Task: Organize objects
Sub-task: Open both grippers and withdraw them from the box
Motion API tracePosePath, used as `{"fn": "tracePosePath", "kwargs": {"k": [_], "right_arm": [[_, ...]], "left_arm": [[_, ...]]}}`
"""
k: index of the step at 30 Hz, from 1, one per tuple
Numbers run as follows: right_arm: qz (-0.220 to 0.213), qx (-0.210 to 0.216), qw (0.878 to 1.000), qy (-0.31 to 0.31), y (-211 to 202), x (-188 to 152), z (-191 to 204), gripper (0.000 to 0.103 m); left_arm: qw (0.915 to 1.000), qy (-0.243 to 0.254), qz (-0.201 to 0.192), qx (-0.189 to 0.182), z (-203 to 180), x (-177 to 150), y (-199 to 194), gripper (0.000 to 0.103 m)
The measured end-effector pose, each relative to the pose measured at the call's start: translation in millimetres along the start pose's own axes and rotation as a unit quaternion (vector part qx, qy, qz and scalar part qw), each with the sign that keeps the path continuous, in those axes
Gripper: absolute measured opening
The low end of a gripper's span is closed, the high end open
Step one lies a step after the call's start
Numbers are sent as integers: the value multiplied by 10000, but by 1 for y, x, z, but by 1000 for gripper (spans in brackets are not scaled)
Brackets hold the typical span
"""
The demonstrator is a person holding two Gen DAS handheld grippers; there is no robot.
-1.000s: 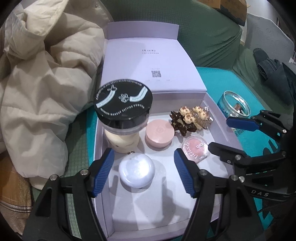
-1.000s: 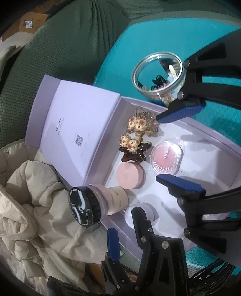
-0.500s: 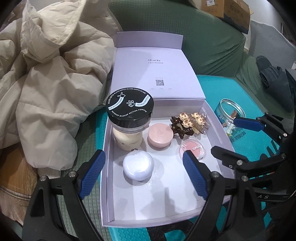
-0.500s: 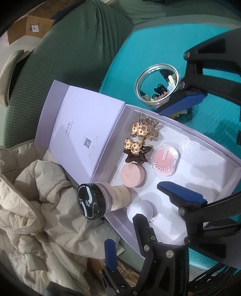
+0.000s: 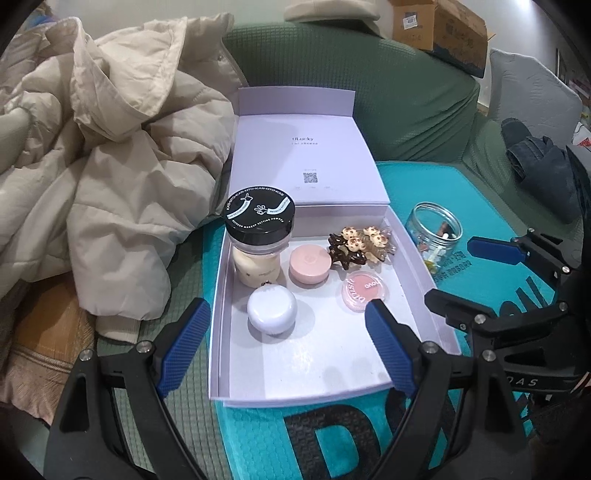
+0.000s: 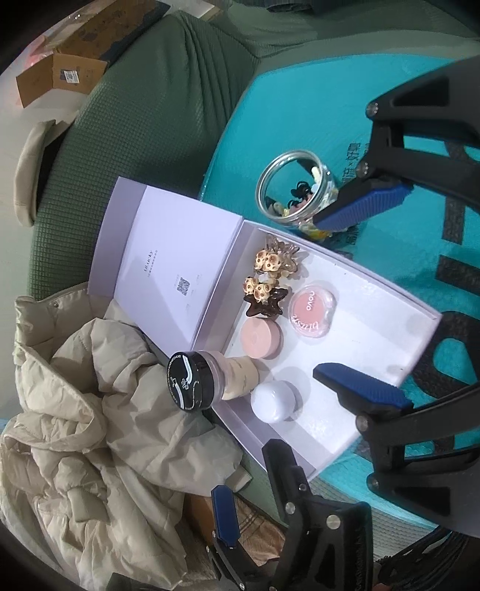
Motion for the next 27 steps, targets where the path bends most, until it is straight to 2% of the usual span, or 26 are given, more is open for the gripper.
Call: {"fn": "tracePosePath", "kwargs": {"k": [8,21,27], "right_arm": [[-253,0,9996,117,-39,-12,0,75],[-493,-161,9985,148,-96,-39,-1,75],[-492,-159,9982,308,-112,-57,2,82]], "left_arm": [[9997,-23,-254,-8,-10,-1,-36,90],[9992,-13,-392,62,-34,-16,-90,95],[9991,28,-378,183,-39,-31,-108,95]]}}
Point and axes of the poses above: each gripper's, at about its wrist camera, not at the fingertips, and y roughly the way its jaws point, z to its left, x to its top, the point moved 7 cm from there along y, roughly the way its jaws point, and after that the axes turned 3 degrees about x, right-handed, at the moved point
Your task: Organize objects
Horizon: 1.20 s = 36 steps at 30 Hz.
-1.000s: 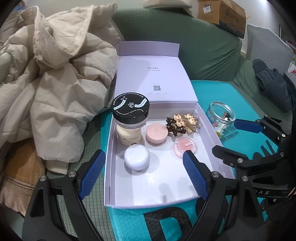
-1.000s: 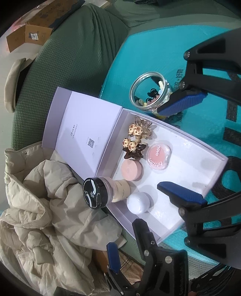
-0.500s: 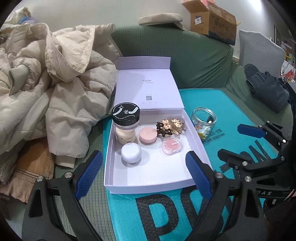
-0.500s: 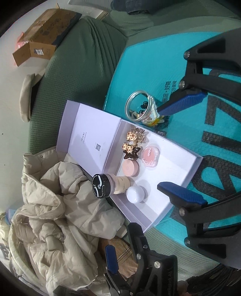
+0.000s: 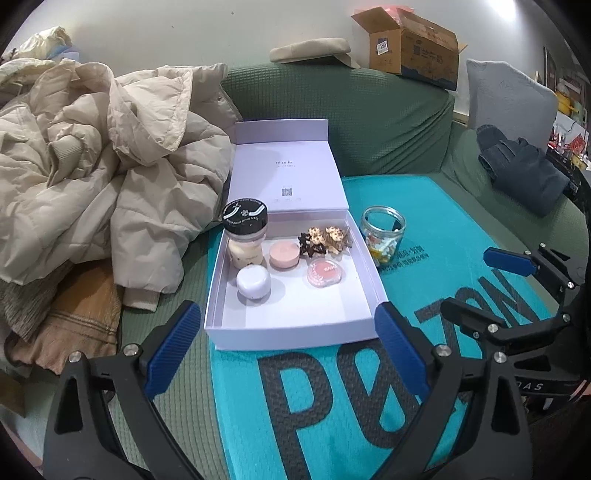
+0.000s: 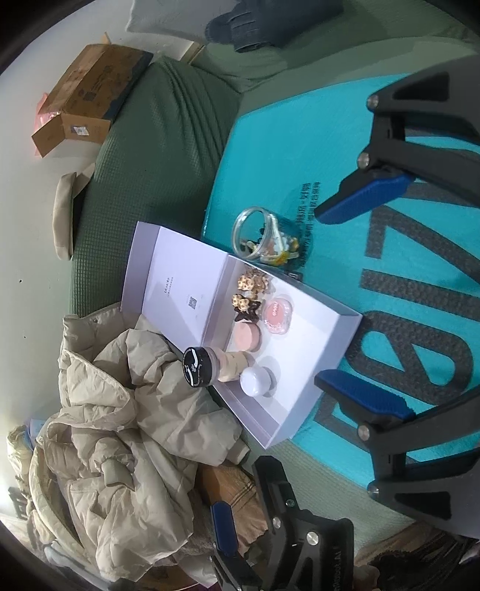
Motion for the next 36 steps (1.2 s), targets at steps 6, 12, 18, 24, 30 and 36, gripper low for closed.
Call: {"fn": "tracePosePath", "kwargs": {"k": [6,12,18,24,30,36], "right_arm": [[4,-124,9999,18,-15,-18,6,83],[53,-192,9998,94,-30,-35,11,85],[96,-193,9997,127,-43,-50,16,86],[183,-95,9997,142,-47,-64,23,86],[269,-70,9995,131,-48,-73,28,86],[335,-73,9994,103,-48,-79,31,86]], "left_arm": [[9999,32,39,116,-2,-18,-15,95],[9997,-5,84,209,-2,-36,-27,95],[9995,-81,165,260,0,-55,-35,95],[9991,-165,314,249,0,-73,-39,95],[9986,-239,396,256,2,-86,-41,95],[9980,-258,478,321,3,-95,-44,95]]}}
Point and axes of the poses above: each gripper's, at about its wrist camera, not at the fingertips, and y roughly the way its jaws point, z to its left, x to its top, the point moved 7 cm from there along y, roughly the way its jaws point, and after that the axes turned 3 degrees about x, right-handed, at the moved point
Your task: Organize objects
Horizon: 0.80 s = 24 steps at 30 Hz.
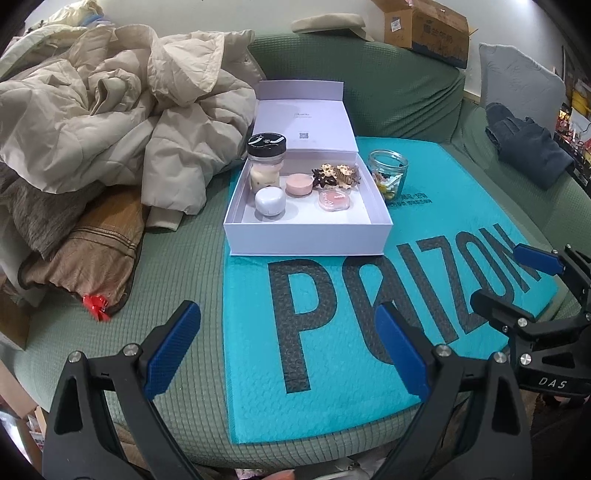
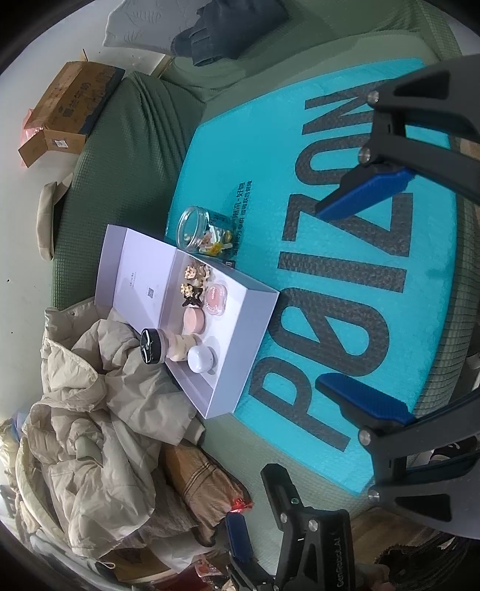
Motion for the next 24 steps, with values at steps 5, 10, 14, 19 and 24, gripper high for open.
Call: {"fn": "tracePosePath", "kwargs": {"k": [5,10,14,19,24], "right_arm": [[8,4,10000,-8,0,-1,-1,86],[34,-5,10000,-26,0,-2,-1,86],[81,-5,10000,-28,2,-3,-2,86],[104,-21,9999,-21,3,-4,-3,86],[103,-34,9999,-27,4,-4,-4,86]], "left_arm": [[10000,14,-25,-3,-1,1,-3,95],[10000,58,-15,11,-3,1,-4,96],[10000,73,-16,-6,-5,0,-4,98],[10000,86,-7,-19,-7,-1,-4,99],[10000,64,17,-53,-8,-2,-5,99]]}}
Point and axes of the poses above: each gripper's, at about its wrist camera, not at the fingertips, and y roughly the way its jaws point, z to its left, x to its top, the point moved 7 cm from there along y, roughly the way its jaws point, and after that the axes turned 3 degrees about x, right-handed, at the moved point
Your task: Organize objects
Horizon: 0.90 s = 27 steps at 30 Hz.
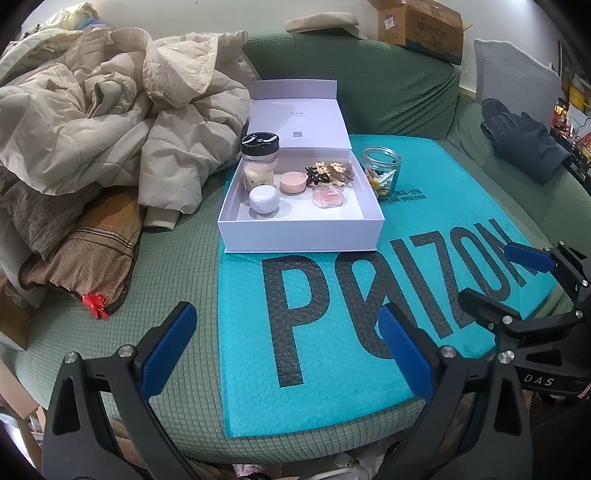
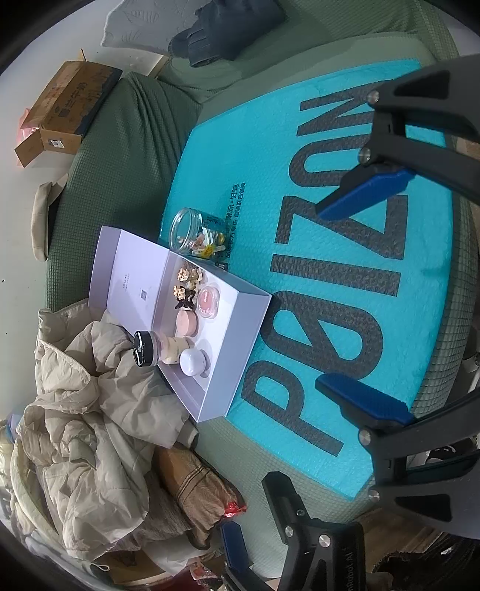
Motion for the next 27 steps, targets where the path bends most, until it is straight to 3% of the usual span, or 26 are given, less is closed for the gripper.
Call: {"fn": "tracePosePath", "kwargs": {"k": [27], "right_arm": [[129,10,9999,-62,6,-6,2,86]], "left_arm": [[9996,80,241,76,-1,-8,9,99]]}}
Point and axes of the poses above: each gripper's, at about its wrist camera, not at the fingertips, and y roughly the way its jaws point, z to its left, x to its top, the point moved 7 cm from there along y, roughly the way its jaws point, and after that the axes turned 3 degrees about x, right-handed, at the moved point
